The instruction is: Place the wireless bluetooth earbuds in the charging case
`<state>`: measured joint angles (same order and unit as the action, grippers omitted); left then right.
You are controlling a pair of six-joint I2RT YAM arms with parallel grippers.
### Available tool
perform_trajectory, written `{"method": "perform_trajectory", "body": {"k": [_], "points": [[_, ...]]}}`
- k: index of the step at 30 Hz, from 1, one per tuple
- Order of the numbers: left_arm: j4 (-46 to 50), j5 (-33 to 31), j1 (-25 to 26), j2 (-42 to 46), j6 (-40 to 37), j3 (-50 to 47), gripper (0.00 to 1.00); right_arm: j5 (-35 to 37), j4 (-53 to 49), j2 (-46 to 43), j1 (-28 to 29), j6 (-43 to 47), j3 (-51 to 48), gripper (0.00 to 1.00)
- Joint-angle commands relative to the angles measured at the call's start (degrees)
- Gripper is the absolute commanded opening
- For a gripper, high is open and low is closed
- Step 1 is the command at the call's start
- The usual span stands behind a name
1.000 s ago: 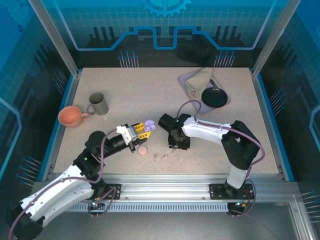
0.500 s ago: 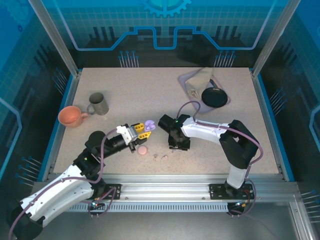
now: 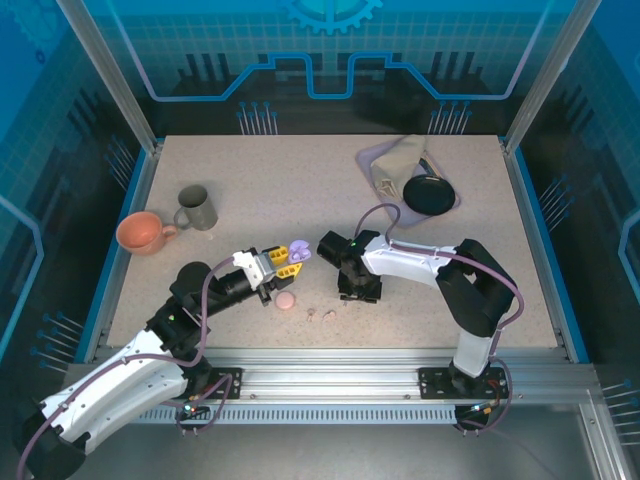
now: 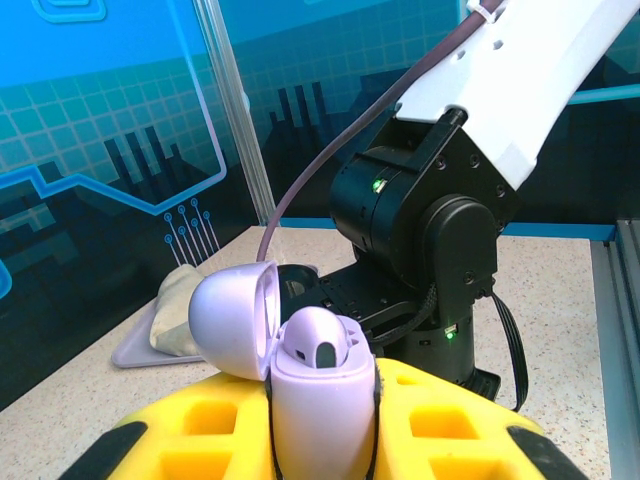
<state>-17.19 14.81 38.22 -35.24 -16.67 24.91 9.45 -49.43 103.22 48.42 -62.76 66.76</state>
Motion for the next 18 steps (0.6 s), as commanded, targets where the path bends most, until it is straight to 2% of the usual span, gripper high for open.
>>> {"method": "perform_trajectory", "body": {"k": [1, 10, 18], "points": [[-1.21, 0.93, 0.36, 0.35, -0.03, 0.19, 0.0, 0.43, -0.67, 0.62, -0.79, -1.0, -1.32, 0.4], [-1.04, 0.84, 0.37, 0.26, -0.03, 0.15, 0.0, 0.56, -0.72, 0.12, -1.3, -0.61, -2.12, 0.4], [-1.0, 0.86, 0.35, 0.4, -0.07, 0.23, 0.0, -0.2, 5.5, -6.72, -1.47, 1.28, -3.42, 0.41]]}}
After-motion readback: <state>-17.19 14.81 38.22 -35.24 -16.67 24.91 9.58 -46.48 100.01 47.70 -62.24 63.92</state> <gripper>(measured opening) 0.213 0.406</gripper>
